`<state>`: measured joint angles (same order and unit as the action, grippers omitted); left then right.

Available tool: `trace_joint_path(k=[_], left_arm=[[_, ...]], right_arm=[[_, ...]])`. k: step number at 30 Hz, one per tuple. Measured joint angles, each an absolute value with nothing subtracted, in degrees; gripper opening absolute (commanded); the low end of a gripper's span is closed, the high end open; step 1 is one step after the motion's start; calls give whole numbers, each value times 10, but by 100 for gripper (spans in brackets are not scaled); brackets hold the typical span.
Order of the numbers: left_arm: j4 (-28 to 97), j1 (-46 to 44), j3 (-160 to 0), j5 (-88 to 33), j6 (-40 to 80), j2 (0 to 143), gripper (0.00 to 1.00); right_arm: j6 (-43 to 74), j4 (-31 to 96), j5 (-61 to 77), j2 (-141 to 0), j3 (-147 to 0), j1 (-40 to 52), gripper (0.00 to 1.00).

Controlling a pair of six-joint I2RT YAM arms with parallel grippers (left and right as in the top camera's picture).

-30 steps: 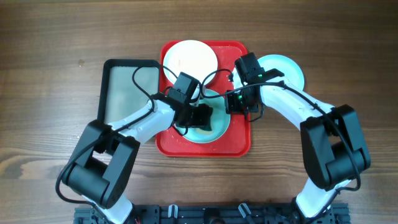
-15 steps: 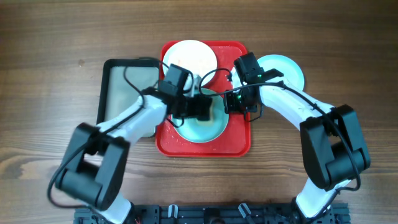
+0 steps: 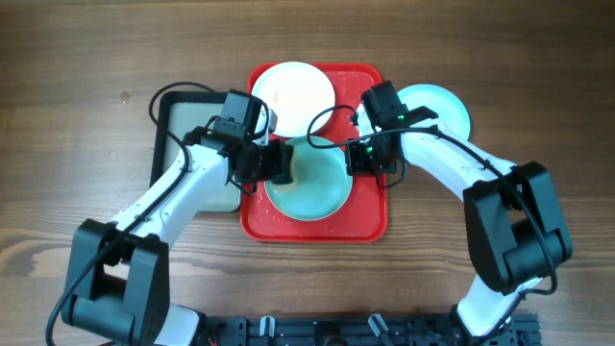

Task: Clean dirty plates on tray and stack at the side
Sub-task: 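Scrub the second blue plate with the sponge in the left gripper, then move the left gripper with sponge back over the black tray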

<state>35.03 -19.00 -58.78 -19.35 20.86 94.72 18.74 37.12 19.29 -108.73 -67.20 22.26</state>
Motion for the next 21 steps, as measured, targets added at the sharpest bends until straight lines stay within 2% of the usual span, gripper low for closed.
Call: trace_joint_path(k=[21], left_arm=[[310,-215,-550,-154,204,966,4]], right_arm=[[187,370,193,-1087,-672,224,4]])
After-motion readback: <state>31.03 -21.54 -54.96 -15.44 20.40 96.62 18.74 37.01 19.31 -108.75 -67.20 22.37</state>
